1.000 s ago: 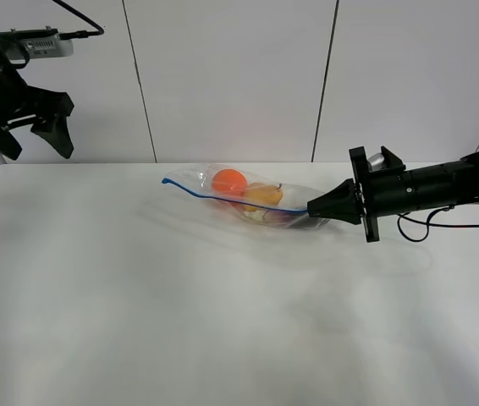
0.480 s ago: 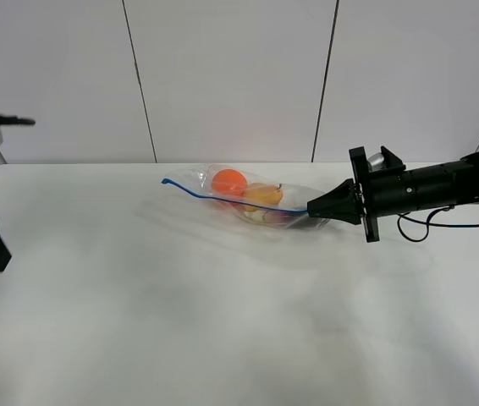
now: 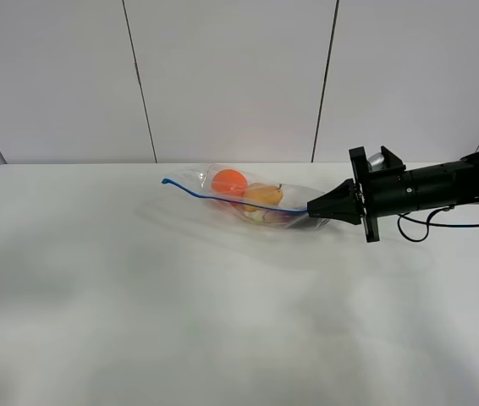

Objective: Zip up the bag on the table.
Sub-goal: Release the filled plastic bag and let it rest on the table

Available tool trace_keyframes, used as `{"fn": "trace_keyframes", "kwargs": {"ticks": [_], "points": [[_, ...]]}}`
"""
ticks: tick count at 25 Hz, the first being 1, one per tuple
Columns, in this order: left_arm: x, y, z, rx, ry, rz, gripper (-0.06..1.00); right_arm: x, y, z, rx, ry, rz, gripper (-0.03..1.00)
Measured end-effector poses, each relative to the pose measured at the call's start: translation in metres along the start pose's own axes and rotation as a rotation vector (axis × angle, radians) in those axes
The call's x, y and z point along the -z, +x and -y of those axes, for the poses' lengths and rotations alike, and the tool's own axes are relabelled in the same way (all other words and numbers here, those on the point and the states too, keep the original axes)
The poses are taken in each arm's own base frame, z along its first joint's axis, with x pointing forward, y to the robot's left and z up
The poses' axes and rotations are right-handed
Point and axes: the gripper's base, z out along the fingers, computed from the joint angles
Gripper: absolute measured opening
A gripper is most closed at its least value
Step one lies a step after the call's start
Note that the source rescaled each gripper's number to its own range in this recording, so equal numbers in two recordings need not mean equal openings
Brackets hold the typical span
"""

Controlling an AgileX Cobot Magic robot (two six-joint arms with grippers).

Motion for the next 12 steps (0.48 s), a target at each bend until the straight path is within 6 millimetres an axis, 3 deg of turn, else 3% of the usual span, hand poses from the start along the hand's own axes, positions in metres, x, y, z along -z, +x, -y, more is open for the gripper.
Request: {"fn": "trace_keyframes", "kwargs": {"ticks": [8, 12], "points": [[0.040, 0.041, 0.005, -0.020, 0.004, 0.339, 1.00, 0.000, 0.002, 0.002, 0.014, 0.025, -0.026, 0.04], [0.047, 0.055, 0.006, -0.015, 0.004, 0.434, 1.00, 0.000, 0.003, 0.003, 0.019, 0.033, -0.035, 0.20]]}}
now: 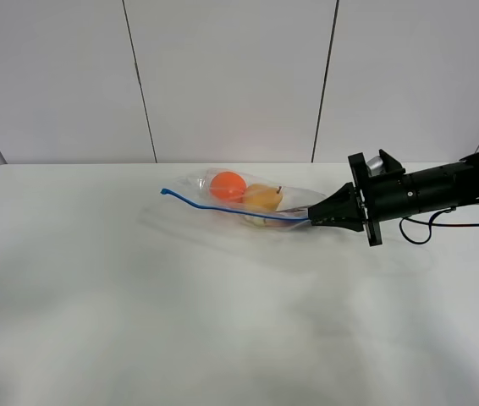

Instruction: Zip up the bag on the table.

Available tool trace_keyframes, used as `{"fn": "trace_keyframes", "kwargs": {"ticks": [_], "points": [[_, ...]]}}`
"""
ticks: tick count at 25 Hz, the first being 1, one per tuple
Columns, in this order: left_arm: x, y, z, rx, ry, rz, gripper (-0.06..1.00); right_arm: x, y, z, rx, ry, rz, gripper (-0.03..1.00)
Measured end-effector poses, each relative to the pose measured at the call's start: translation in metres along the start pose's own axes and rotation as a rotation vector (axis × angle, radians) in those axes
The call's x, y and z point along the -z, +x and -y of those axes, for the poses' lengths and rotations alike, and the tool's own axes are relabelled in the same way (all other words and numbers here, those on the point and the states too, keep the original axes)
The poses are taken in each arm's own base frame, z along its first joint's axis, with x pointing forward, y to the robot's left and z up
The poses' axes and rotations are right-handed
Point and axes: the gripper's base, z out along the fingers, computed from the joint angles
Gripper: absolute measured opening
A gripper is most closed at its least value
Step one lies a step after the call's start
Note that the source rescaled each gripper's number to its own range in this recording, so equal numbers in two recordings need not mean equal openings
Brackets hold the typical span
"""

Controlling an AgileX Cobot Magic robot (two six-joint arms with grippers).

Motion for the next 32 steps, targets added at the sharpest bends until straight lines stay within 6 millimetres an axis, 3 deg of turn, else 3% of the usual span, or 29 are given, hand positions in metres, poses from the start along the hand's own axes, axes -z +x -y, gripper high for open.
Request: {"fn": "trace_keyframes", "kwargs": {"ticks": [6, 9, 13, 16, 23, 27, 32], "points": [[0.011, 0.009, -0.003, 0.047, -0.044, 0.083, 1.00, 0.000, 0.001, 0.001, 0.006, 0.010, -0.012, 0.63], [0.011, 0.009, -0.004, 0.053, -0.049, 0.083, 1.00, 0.001, 0.001, 0.001, 0.023, 0.041, -0.043, 0.74], [0.011, 0.009, -0.004, 0.055, -0.050, 0.083, 1.00, 0.011, -0.010, -0.003, 0.045, 0.198, -0.118, 0.77], [0.011, 0.009, -0.004, 0.056, -0.049, 0.083, 1.00, 0.028, -0.024, -0.007, 0.077, 0.422, -0.165, 0.77], [0.011, 0.009, -0.004, 0.056, -0.049, 0.083, 1.00, 0.078, -0.067, -0.037, 0.191, 0.872, -0.058, 0.77], [0.011, 0.009, -0.004, 0.057, -0.049, 0.083, 1.00, 0.097, -0.077, -0.049, 0.237, 1.008, -0.005, 0.77], [0.011, 0.009, -0.004, 0.057, -0.049, 0.083, 1.00, 0.101, -0.076, -0.054, 0.235, 1.026, 0.012, 0.77]]}}
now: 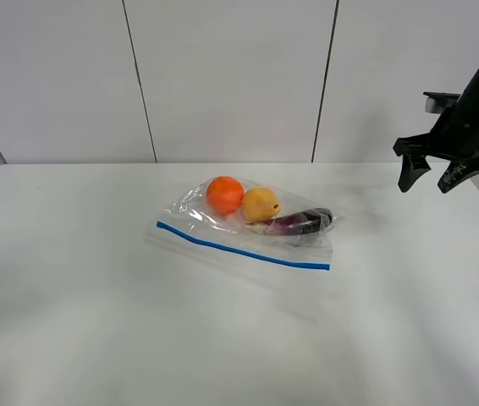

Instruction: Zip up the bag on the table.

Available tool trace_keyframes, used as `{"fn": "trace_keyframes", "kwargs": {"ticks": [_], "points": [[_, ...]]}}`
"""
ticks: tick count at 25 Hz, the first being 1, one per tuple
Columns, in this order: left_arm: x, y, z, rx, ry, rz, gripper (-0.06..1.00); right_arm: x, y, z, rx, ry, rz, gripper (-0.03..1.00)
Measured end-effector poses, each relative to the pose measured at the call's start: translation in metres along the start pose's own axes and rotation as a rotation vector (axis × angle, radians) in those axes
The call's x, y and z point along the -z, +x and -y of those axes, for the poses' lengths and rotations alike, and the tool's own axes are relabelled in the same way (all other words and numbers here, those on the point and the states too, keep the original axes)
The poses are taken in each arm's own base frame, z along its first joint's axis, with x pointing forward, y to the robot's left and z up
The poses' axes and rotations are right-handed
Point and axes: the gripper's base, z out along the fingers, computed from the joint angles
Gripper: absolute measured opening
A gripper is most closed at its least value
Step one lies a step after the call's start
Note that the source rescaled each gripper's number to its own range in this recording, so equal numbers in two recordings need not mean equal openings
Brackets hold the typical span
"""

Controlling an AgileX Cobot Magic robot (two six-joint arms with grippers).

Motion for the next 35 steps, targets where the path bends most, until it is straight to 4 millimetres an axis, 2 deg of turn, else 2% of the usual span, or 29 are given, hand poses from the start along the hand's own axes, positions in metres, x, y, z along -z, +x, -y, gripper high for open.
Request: {"fn": "trace_keyframes", "kwargs": {"ticks": [4, 7, 11, 16, 21, 27, 31, 35], "points": [[0.000, 0.000, 0.000, 0.000, 0.000, 0.000, 1.00, 0.023, 0.006, -0.003, 0.004, 0.005, 0.051, 0.78], [0.000, 0.000, 0.000, 0.000, 0.000, 0.000, 1.00, 0.046, 0.023, -0.007, 0.008, 0.012, 0.085, 0.80], [0.000, 0.000, 0.000, 0.000, 0.000, 0.000, 1.00, 0.067, 0.065, -0.011, 0.019, 0.045, 0.080, 0.96], [0.000, 0.000, 0.000, 0.000, 0.000, 0.000, 1.00, 0.079, 0.133, -0.020, 0.019, 0.046, 0.060, 1.00], [0.000, 0.000, 0.000, 0.000, 0.000, 0.000, 1.00, 0.078, 0.201, -0.028, 0.016, 0.037, 0.053, 1.00], [0.000, 0.000, 0.000, 0.000, 0.000, 0.000, 1.00, 0.062, 0.273, -0.035, 0.015, 0.049, 0.174, 1.00], [0.000, 0.000, 0.000, 0.000, 0.000, 0.000, 1.00, 0.051, 0.310, -0.038, 0.014, 0.059, 0.269, 1.00], [0.000, 0.000, 0.000, 0.000, 0.000, 0.000, 1.00, 0.066, 0.331, -0.042, 0.022, 0.079, 0.472, 1.00]]}}
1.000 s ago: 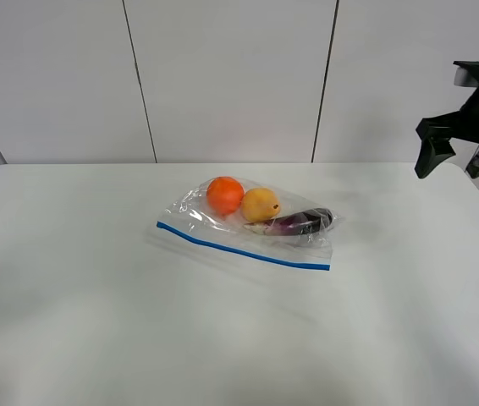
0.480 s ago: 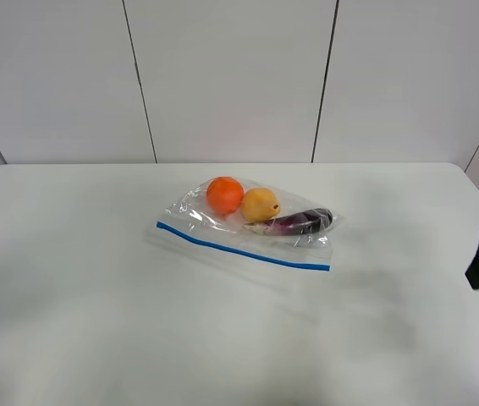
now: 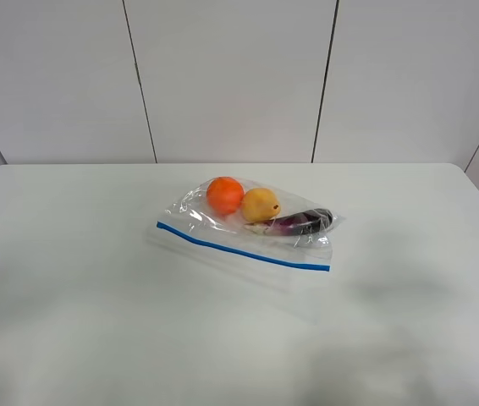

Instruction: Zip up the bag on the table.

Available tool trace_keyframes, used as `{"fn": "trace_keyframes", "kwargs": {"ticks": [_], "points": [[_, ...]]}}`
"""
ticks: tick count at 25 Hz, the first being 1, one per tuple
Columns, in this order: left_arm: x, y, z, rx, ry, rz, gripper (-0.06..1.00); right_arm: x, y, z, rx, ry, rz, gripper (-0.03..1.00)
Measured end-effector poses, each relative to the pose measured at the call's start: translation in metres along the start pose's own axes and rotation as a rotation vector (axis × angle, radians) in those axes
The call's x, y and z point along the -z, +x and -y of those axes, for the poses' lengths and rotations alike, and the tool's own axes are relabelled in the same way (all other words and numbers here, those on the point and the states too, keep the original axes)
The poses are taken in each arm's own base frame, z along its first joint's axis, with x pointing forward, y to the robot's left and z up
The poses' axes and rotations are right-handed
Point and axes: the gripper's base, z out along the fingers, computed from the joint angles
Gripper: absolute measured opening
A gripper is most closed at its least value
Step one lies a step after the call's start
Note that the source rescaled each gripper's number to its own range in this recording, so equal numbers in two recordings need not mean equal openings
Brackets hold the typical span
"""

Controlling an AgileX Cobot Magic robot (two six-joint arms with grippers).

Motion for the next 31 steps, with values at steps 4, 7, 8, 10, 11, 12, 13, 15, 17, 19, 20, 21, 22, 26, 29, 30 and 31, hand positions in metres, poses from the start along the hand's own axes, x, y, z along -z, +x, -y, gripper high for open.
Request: {"fn": "trace_keyframes", "kwargs": {"ticks": [4, 7, 8, 10, 11, 12, 13, 15, 17, 19, 20, 21, 22, 26, 29, 30, 31], "points": [[0.000, 0.000, 0.000, 0.000, 0.000, 0.000, 1.00, 0.016, 0.009, -0.002, 0.010, 0.010, 0.124, 1.00], [0.000, 0.000, 0.000, 0.000, 0.000, 0.000, 1.00, 0.024, 0.015, -0.003, 0.012, 0.015, 0.186, 1.00], [0.000, 0.000, 0.000, 0.000, 0.000, 0.000, 1.00, 0.027, 0.017, -0.004, 0.012, 0.017, 0.209, 1.00], [0.000, 0.000, 0.000, 0.000, 0.000, 0.000, 1.00, 0.034, 0.023, -0.005, 0.017, 0.023, 0.269, 1.00], [0.000, 0.000, 0.000, 0.000, 0.000, 0.000, 1.00, 0.037, 0.026, -0.005, 0.019, 0.025, 0.297, 1.00], [0.000, 0.000, 0.000, 0.000, 0.000, 0.000, 1.00, 0.041, 0.030, -0.006, 0.022, 0.029, 0.337, 1.00], [0.000, 0.000, 0.000, 0.000, 0.000, 0.000, 1.00, 0.046, 0.035, -0.007, 0.025, 0.033, 0.380, 1.00], [0.000, 0.000, 0.000, 0.000, 0.000, 0.000, 1.00, 0.054, 0.045, -0.008, 0.030, 0.040, 0.458, 1.00], [0.000, 0.000, 0.000, 0.000, 0.000, 0.000, 1.00, 0.057, 0.049, -0.009, 0.034, 0.042, 0.494, 1.00], [0.000, 0.000, 0.000, 0.000, -0.001, 0.000, 1.00, 0.057, 0.050, -0.009, 0.037, 0.037, 0.496, 1.00], [0.000, 0.000, 0.000, 0.000, -0.001, 0.000, 1.00, 0.057, 0.050, -0.009, 0.037, 0.036, 0.497, 1.00], [0.000, 0.000, 0.000, 0.000, -0.001, 0.000, 1.00, 0.057, 0.050, -0.009, 0.037, 0.035, 0.498, 1.00], [0.000, 0.000, 0.000, -0.001, -0.003, 0.000, 1.00, 0.057, 0.050, -0.009, 0.037, 0.035, 0.498, 1.00], [0.000, 0.000, 0.000, -0.001, -0.003, 0.000, 1.00, 0.057, 0.050, -0.009, 0.034, 0.034, 0.498, 1.00], [0.000, 0.000, 0.000, -0.001, -0.003, 0.000, 1.00, 0.057, 0.050, -0.009, 0.034, 0.034, 0.498, 1.00], [0.000, 0.000, 0.000, -0.001, -0.003, 0.000, 1.00, 0.057, 0.050, -0.009, 0.034, 0.034, 0.498, 1.00], [0.000, 0.000, 0.000, -0.001, -0.003, 0.000, 1.00, 0.057, 0.050, -0.009, 0.034, 0.034, 0.498, 1.00]]}}
